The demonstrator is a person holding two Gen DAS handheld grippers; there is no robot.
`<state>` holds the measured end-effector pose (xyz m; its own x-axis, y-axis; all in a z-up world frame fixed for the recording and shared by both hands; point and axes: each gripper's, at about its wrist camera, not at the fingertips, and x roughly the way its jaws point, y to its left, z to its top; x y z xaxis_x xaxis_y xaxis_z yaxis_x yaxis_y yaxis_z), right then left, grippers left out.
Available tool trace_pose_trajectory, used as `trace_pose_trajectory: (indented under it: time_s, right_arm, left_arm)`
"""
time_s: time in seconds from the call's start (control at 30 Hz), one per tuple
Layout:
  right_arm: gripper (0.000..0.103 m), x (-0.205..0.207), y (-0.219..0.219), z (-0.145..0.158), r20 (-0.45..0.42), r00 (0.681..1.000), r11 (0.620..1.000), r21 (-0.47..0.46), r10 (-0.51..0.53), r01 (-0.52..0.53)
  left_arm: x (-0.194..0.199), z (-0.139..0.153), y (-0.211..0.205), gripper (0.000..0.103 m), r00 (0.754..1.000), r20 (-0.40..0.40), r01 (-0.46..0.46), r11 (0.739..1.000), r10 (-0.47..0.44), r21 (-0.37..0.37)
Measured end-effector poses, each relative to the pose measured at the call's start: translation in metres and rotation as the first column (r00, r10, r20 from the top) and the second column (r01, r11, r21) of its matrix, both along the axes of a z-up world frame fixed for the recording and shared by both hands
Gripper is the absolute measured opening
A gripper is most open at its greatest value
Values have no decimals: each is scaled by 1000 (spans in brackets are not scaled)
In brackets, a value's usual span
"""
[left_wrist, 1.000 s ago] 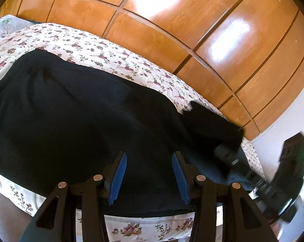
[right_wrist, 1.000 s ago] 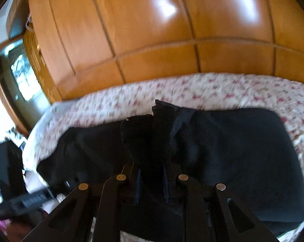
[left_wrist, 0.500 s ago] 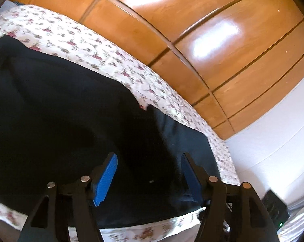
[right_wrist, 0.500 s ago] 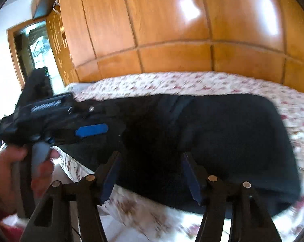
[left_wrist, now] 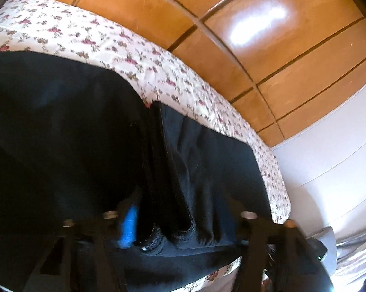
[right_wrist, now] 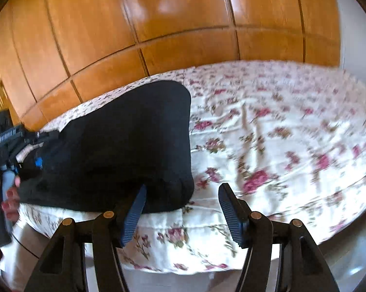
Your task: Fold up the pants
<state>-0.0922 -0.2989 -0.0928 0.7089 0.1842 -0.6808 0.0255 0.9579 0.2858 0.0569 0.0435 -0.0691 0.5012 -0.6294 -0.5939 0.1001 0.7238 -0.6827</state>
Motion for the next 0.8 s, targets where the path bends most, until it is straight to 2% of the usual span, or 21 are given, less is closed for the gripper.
trace_pose_trajectory:
  time_s: [0.07, 0.1, 0.13, 0.2, 0.27, 0.33, 0.43, 0.5, 0.57, 0.7, 0.8]
  right_arm:
    - [60, 9, 1, -5, -21, 1000, 1000, 15, -6, 6]
    - [46, 9, 1, -3, -3, 1000, 1000, 9, 1, -1]
    - [25, 10, 2, 2, 16, 999, 1000, 3, 28, -28]
    - [24, 9, 1, 10, 36, 999, 999, -39, 14, -12]
    - [18, 8, -1, 18, 46, 999, 998, -59, -8, 11]
    - [18, 5, -6, 20, 51, 998, 997, -70, -23, 26]
    - [18, 5, 3, 12, 45, 999, 989, -145, 4, 3]
    - [17, 6, 1, 7, 39, 999, 992, -125, -5, 10]
    - [18, 6, -2, 3, 36, 999, 995, -98, -9, 12]
    - [19, -8, -3, 10, 23, 999, 996, -80, 28, -26]
    - [21, -27, -9, 24, 51, 997, 998, -40, 54, -52]
  left_arm:
    - [-1, 3, 0, 16, 1000, 0, -9, 999, 9, 46]
    - [-4, 8, 2, 14, 1000, 23, -4, 999, 4, 41]
    - [-7, 14, 4, 14, 999, 47, 1, 999, -3, 34]
    - [-13, 28, 11, 13, 995, 96, 1, 999, -5, 39]
    - [-23, 38, 19, 12, 991, 131, 6, 1000, -8, 18]
    - [-31, 38, 21, 12, 991, 132, 19, 1000, -20, 10]
    - [-42, 20, 15, 12, 994, 104, 15, 995, -26, 103]
    - [-45, 1, 16, 12, 998, 70, -3, 992, -6, 126]
    - [-47, -14, 19, 13, 998, 68, -15, 994, 8, 111]
    - [-48, -16, 21, 16, 997, 80, -25, 995, 18, 92]
    - [-50, -18, 25, 18, 997, 78, -27, 997, 21, 66]
